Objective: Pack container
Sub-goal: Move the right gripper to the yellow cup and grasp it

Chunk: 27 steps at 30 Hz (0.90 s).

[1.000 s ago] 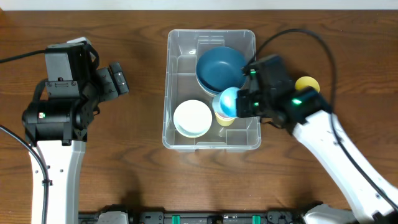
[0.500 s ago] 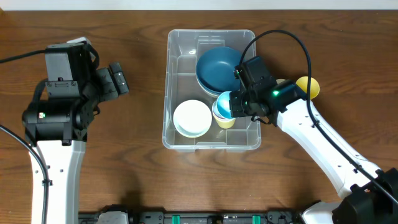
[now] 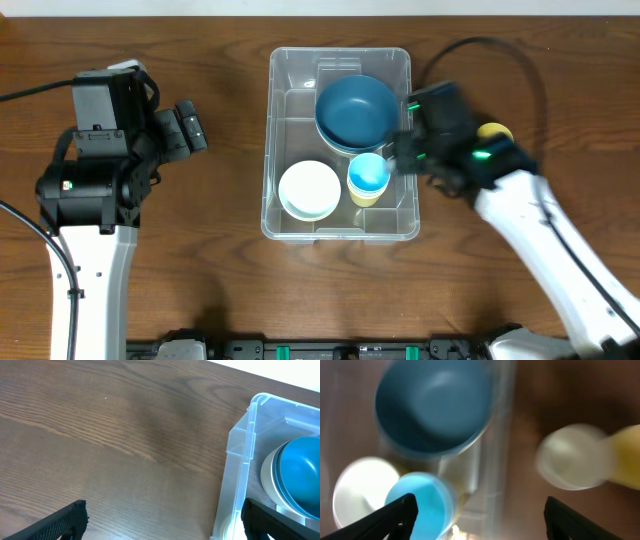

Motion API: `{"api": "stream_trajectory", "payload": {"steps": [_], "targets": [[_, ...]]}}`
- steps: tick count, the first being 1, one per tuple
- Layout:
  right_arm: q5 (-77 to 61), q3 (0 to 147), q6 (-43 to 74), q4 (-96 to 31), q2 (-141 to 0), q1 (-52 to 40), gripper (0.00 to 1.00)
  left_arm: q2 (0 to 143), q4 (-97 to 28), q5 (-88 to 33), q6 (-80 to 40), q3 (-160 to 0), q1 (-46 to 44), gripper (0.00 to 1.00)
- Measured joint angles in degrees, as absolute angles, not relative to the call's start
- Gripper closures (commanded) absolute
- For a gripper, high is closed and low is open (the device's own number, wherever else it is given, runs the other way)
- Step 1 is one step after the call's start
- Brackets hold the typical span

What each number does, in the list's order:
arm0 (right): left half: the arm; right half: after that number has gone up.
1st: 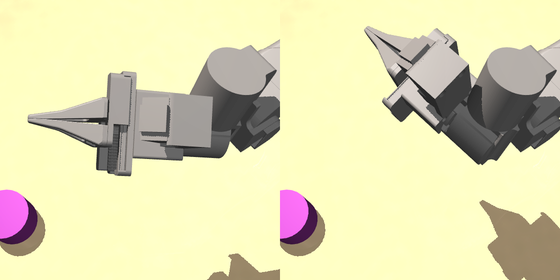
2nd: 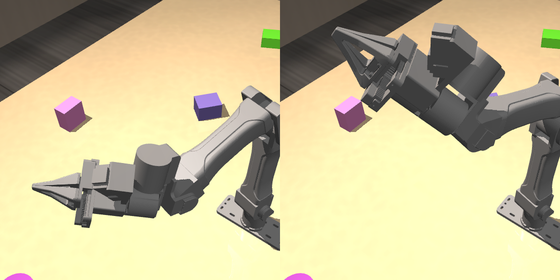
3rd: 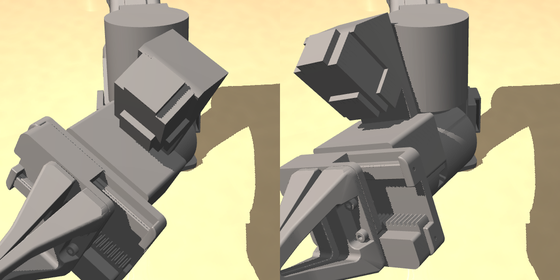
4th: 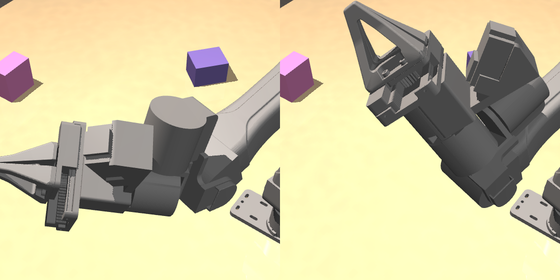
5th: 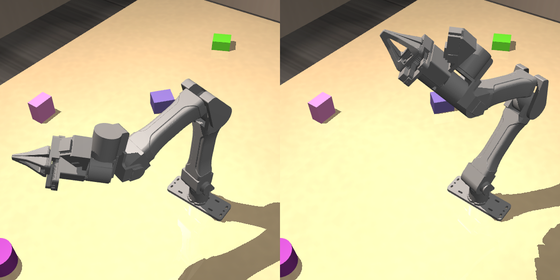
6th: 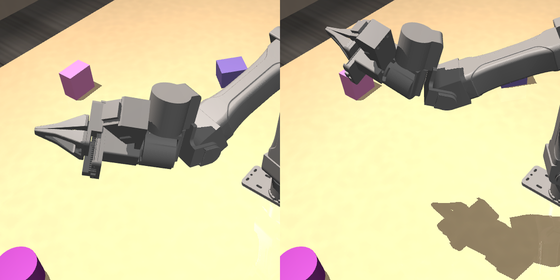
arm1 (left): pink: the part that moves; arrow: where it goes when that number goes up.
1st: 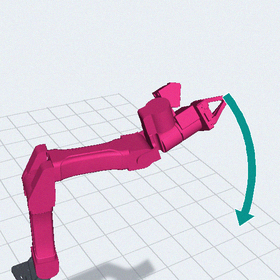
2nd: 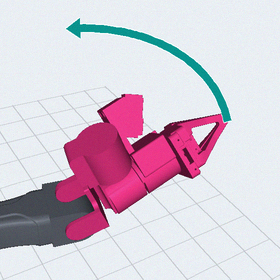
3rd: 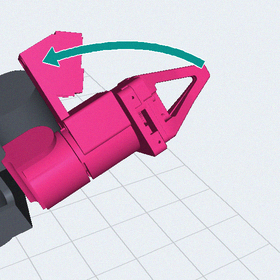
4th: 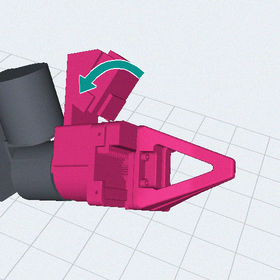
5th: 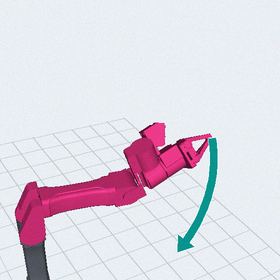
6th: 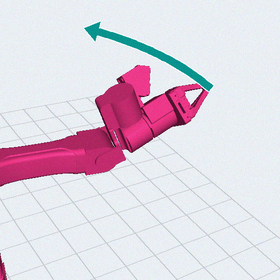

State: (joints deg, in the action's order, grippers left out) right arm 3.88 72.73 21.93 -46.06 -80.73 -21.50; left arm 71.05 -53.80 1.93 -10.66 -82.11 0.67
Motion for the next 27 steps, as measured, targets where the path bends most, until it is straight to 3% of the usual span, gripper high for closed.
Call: {"api": "stream_trajectory", "payload": {"steps": [7, 15, 19, 22, 27], "targets": [[4.6, 73.6, 23.1, -45.7, -74.5, -1.8, 0.16, 71.0, -53.8, 1.9, -10.7, -82.1, 0.7, 0.02], [1.9, 73.6, 24.1, -47.7, -81.0, 15.0, 0.17, 71.0, -53.8, 1.9, -10.7, -82.1, 0.7, 0.02], [0.1, 73.6, 24.4, -47.0, -86.7, 16.4, 0.21, 71.0, -53.8, 1.9, -10.7, -82.1, 0.7, 0.02], [-2.8, 73.6, 24.6, -44.7, -91.6, 16.4, 0.32, 71.0, -53.8, 1.9, -10.7, -82.1, 0.7, 0.02], [-6.6, 73.6, 25.1, -43.8, -99.0, 16.4, 0.37, 71.0, -53.8, 1.9, -10.7, -82.1, 0.7, 0.02]]}}
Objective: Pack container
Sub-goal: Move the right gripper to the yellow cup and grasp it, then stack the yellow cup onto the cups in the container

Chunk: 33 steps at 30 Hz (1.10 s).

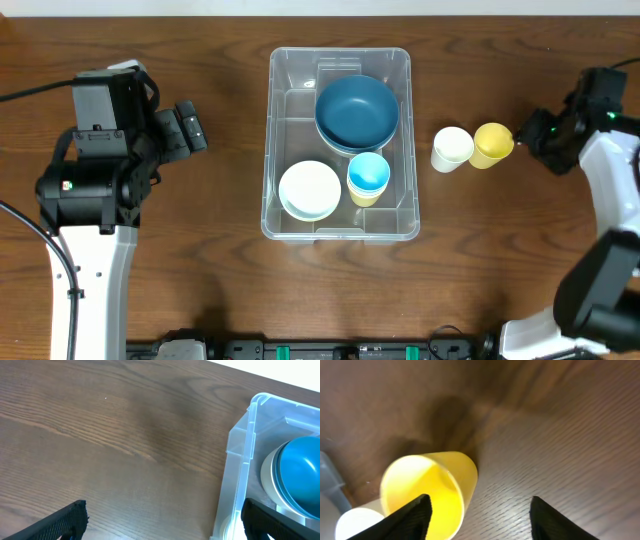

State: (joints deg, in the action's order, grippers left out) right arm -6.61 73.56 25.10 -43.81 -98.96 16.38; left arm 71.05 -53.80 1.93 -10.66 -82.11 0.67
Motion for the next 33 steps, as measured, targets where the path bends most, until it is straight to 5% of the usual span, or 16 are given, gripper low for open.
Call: {"api": "stream_trajectory", "payload": {"steps": [6, 8, 11, 23, 33], "targets": [[-7.4, 73.6, 25.1, -45.1, -104.1, 16.4, 0.46, 71.0, -53.8, 1.9, -10.7, -82.1, 0.7, 0.02], [-7.6, 73.5, 24.9, -45.1, -105.3, 16.4, 0.6, 71.0, -53.8, 1.9, -10.7, -82.1, 0.7, 0.02], [-7.8, 73.5, 25.0, -45.1, -106.3, 16.3, 0.98, 71.0, -53.8, 1.9, -10.7, -82.1, 0.7, 0.02], [-7.6, 73.7, 25.1, -45.0, -94.5, 13.7, 0.99, 71.0, -53.8, 1.9, -10.7, -82.1, 0.7, 0.02], [-8.2, 75.7, 21.2, -46.7, -71.1, -12.7, 0.99, 71.0, -53.8, 1.9, -10.7, -82.1, 0.7, 0.02]]}}
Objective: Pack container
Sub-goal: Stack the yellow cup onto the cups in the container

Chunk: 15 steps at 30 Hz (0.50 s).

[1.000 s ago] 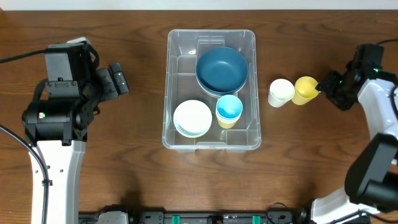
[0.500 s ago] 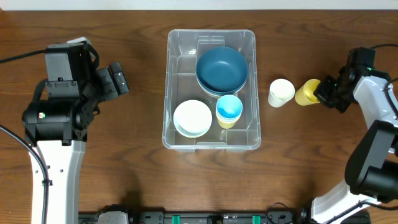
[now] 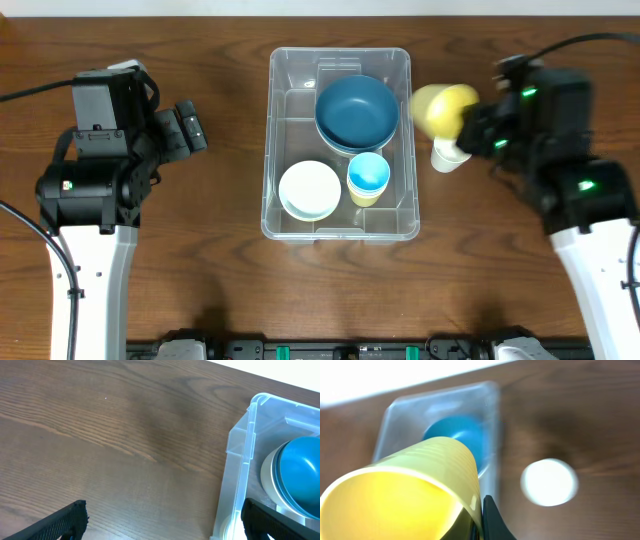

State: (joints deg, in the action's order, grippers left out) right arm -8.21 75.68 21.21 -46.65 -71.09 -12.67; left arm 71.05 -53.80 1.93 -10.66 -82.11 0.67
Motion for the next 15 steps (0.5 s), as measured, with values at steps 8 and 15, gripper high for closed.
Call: {"api": "stream_trajectory", "payload": {"steps": [8, 15], "targets": [[-5.7, 75.3, 20.4, -51.0, -81.6, -27.8, 0.99, 71.0, -53.8, 1.9, -10.7, -82.1, 0.7, 0.02], [-1.6, 75.1, 20.4, -52.0, -85.8, -29.5, 0.93, 71.0, -53.8, 1.9, -10.7, -82.1, 0.7, 0.02]]}}
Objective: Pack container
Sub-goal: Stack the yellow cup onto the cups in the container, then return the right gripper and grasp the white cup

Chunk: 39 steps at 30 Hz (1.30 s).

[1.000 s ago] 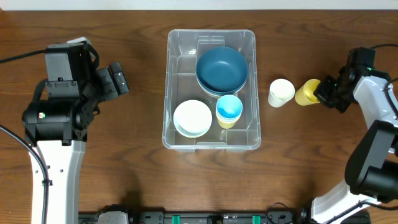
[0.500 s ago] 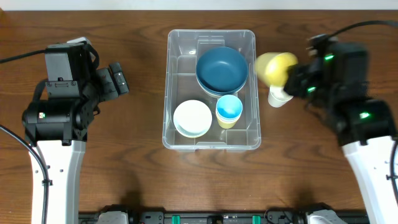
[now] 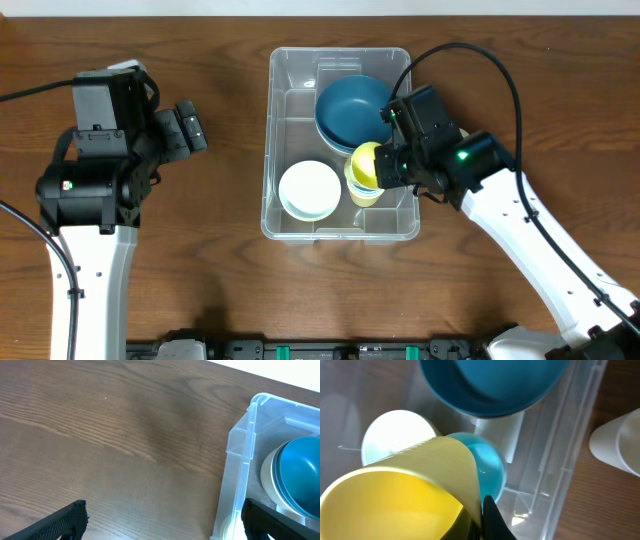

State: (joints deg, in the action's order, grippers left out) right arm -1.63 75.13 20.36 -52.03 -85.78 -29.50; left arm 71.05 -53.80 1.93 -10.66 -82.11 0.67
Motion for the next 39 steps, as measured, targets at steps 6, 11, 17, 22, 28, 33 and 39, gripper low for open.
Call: {"api": "stream_trajectory", "payload": {"steps": [6, 11, 17, 22, 28, 33, 39], "targets": [[-0.6, 75.1, 20.3, -52.1, -85.9, -29.5, 0.4, 71.0, -53.8, 1.9, -10.7, -82.1, 0.7, 0.02], [1.9, 75.1, 19.9, -51.9, -84.2, -28.6, 0.23, 71.0, -53.8, 1.9, -10.7, -82.1, 0.7, 0.02], [5.9, 75.2, 19.9, -51.3, -76.2, -17.1, 0.21, 71.0, -53.8, 1.9, -10.7, -82.1, 0.7, 0.02], [5.5, 75.3, 20.2, -51.6, -75.7, -4.5, 0.21, 71.0, -53.8, 1.9, -10.7, -82.1, 0.7, 0.02], [2.2, 75.3, 20.4, -51.8, -83.8, 3.4, 0.24, 71.0, -53.8, 1.9, -10.7, -82.1, 0.7, 0.02], [-2.2, 75.3, 20.4, -50.1, -93.0, 3.6, 0.3, 71.0, -53.8, 1.9, -10.7, -82.1, 0.7, 0.02], [-5.3, 75.3, 20.3, -49.1, -99.6, 3.5, 0.33, 71.0, -53.8, 1.9, -10.7, -82.1, 0.7, 0.02]]}}
